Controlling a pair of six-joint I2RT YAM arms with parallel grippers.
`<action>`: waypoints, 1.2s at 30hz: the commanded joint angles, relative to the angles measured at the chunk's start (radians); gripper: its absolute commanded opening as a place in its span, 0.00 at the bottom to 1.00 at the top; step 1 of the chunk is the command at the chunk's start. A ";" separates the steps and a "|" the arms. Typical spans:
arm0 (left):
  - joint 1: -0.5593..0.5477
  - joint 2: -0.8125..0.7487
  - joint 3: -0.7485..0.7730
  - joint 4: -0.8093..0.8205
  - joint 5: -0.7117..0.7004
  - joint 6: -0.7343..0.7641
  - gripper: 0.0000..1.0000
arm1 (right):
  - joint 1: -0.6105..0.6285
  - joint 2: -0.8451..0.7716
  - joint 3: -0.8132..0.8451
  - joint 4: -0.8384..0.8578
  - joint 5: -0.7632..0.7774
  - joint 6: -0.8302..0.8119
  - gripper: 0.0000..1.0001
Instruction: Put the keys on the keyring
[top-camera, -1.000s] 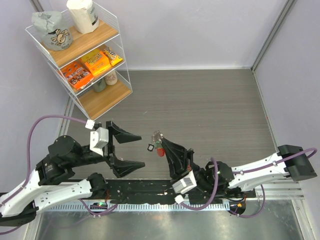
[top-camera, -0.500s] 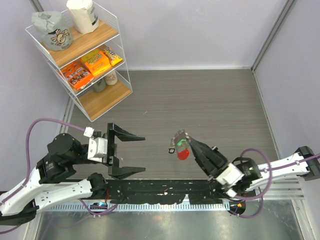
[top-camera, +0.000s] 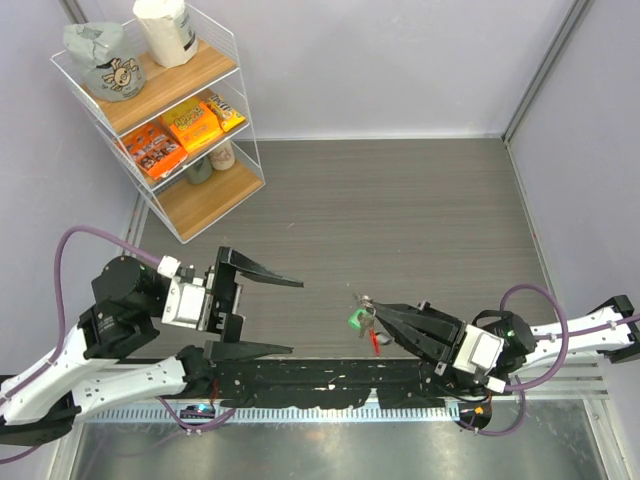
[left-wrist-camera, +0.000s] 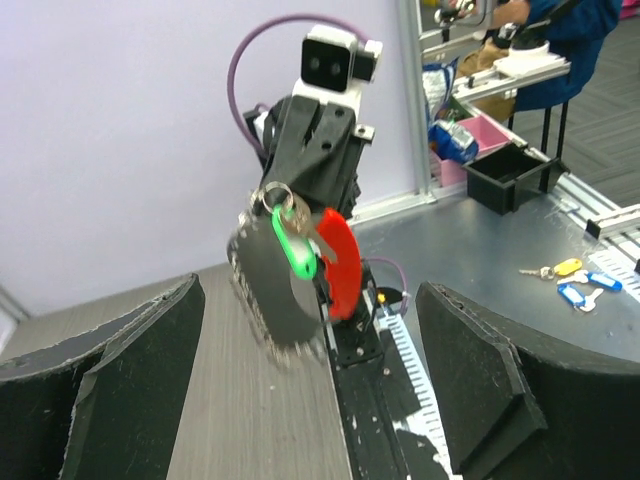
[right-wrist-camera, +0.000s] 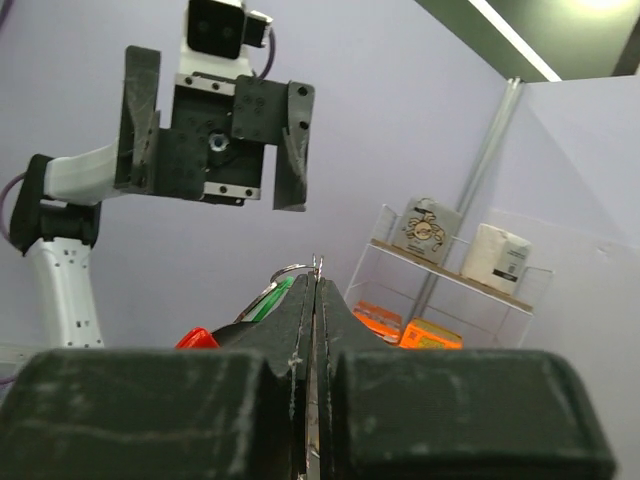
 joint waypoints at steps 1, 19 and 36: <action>-0.004 0.025 0.068 0.085 0.079 -0.030 0.93 | 0.004 0.006 0.074 -0.072 -0.100 0.081 0.06; -0.004 0.089 0.082 0.137 0.142 -0.103 0.70 | 0.004 0.110 0.138 -0.037 -0.157 0.169 0.06; -0.006 0.114 0.068 0.186 0.182 -0.162 0.52 | 0.004 0.182 0.161 0.080 -0.138 0.161 0.05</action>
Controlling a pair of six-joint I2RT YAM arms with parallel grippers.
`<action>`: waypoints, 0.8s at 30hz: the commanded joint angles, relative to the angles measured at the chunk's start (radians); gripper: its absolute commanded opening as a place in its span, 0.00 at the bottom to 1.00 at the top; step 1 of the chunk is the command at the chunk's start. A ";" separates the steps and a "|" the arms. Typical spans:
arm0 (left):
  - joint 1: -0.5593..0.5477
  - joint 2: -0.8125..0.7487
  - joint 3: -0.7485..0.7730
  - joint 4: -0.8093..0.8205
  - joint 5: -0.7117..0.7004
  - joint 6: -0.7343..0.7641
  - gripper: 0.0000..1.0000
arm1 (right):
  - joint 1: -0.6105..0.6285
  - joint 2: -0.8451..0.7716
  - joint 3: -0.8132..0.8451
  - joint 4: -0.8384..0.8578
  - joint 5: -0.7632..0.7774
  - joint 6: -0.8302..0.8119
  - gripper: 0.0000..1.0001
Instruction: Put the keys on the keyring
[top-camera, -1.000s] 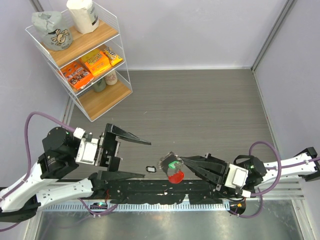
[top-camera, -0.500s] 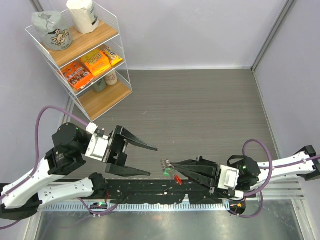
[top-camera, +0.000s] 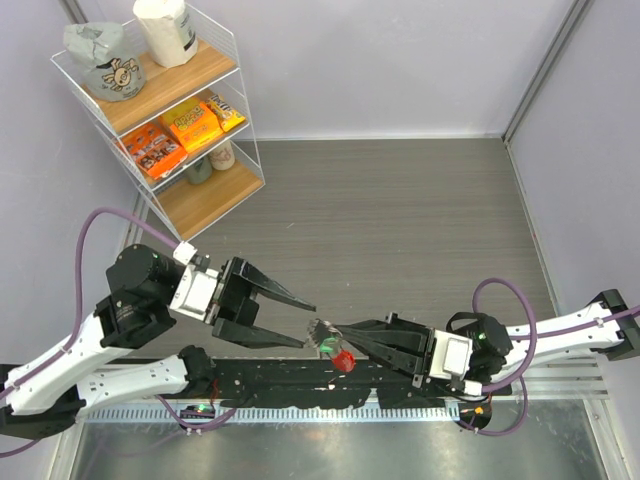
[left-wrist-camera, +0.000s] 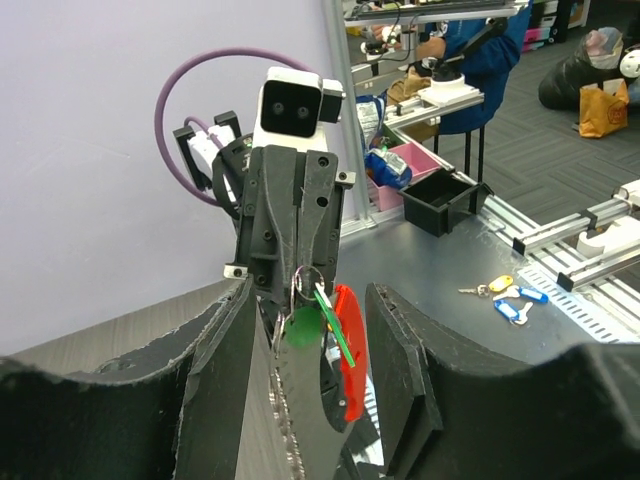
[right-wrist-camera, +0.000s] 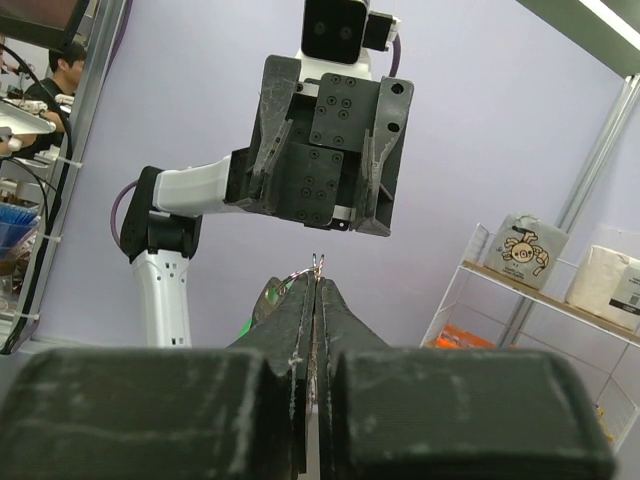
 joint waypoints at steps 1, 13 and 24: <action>-0.002 0.006 0.025 0.043 0.026 -0.034 0.50 | 0.004 -0.020 0.078 0.038 0.005 0.002 0.05; -0.002 0.026 0.027 0.054 0.005 -0.048 0.54 | 0.004 0.010 0.058 0.113 0.018 0.027 0.05; -0.002 0.061 0.051 0.067 -0.006 -0.052 0.58 | 0.004 0.034 0.080 0.108 0.017 0.024 0.06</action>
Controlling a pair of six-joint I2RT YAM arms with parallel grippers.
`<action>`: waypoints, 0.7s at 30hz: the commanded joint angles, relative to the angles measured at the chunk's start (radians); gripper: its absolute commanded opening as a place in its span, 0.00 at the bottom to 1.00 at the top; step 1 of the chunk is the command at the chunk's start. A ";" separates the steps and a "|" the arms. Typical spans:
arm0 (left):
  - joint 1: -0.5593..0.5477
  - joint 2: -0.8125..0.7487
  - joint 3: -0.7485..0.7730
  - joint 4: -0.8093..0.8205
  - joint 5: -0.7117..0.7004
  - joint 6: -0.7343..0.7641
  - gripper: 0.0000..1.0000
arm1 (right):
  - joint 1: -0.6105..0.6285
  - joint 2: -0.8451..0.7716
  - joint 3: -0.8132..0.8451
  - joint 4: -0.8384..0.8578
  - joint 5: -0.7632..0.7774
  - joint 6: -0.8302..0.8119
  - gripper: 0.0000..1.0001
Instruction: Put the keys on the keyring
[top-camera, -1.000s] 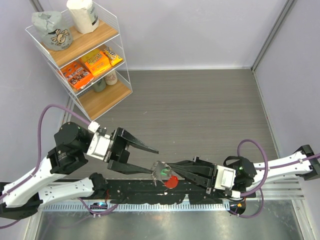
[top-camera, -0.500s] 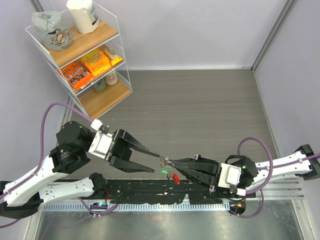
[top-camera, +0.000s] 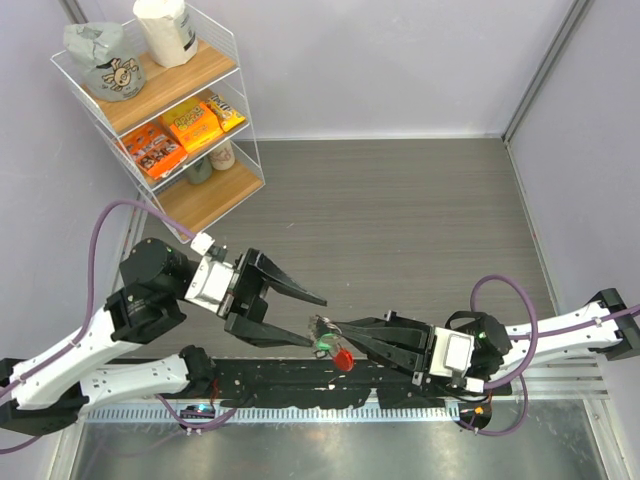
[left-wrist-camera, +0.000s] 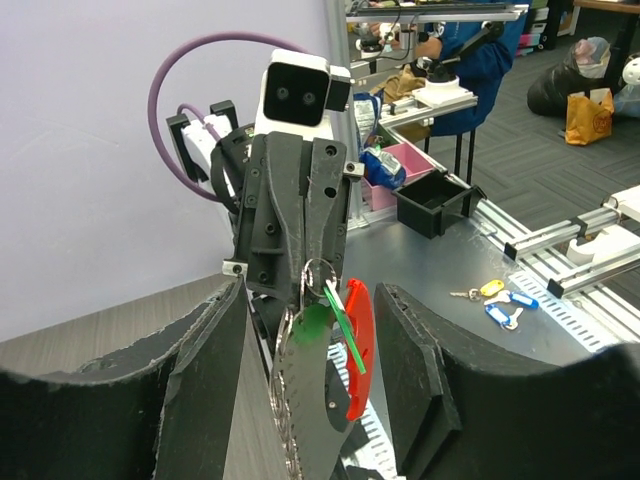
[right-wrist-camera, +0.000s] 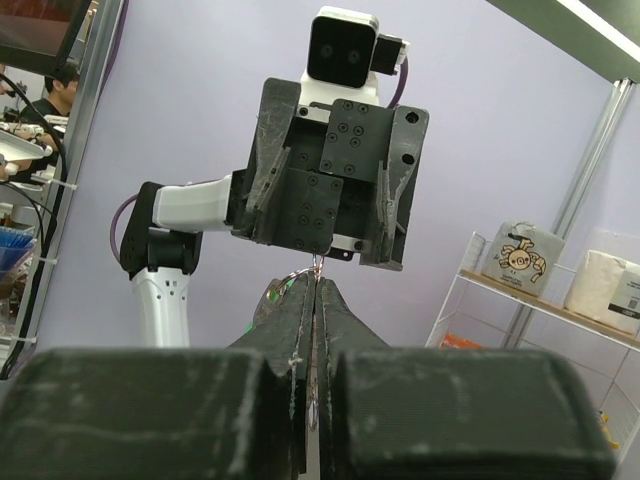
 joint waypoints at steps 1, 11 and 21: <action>-0.002 0.020 0.049 0.037 -0.012 -0.008 0.58 | 0.004 0.008 0.058 0.069 0.006 0.006 0.06; -0.002 0.031 0.053 0.032 -0.001 0.000 0.47 | 0.004 0.036 0.078 0.074 0.013 -0.008 0.05; -0.004 0.030 0.053 -0.014 0.007 0.009 0.34 | 0.004 0.053 0.092 0.077 0.012 -0.017 0.06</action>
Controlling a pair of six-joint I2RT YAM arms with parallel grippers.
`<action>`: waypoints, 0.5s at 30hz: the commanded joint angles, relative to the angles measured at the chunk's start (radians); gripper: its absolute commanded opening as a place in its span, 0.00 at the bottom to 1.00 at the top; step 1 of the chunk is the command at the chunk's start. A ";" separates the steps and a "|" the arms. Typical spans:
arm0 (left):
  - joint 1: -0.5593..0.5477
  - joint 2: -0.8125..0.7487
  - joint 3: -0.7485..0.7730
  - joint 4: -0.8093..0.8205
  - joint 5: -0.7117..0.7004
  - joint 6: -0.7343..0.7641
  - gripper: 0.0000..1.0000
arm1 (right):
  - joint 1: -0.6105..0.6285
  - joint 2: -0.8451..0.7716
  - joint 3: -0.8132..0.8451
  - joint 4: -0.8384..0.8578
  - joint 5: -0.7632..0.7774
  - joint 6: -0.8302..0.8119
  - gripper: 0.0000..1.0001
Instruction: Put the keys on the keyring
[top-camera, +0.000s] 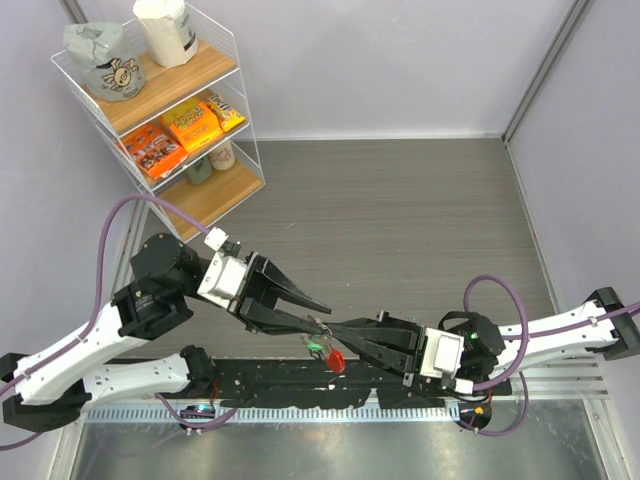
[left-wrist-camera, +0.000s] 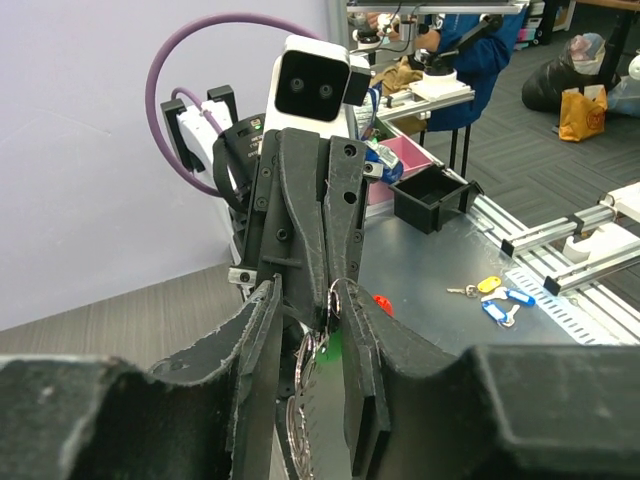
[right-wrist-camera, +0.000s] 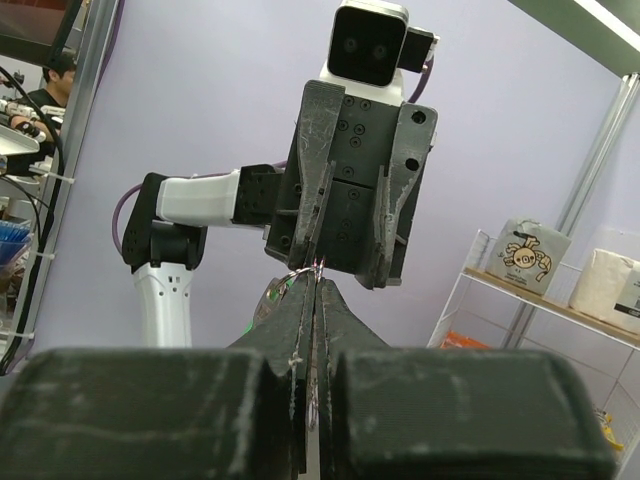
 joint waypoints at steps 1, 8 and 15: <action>-0.004 -0.005 0.033 -0.011 0.007 0.009 0.33 | 0.004 -0.003 0.058 0.075 0.010 -0.014 0.05; -0.002 -0.005 0.034 -0.034 0.007 0.019 0.21 | 0.004 -0.002 0.052 0.084 0.014 -0.020 0.06; -0.004 -0.004 0.033 -0.041 -0.010 0.031 0.00 | 0.004 -0.001 0.057 0.083 0.013 -0.024 0.05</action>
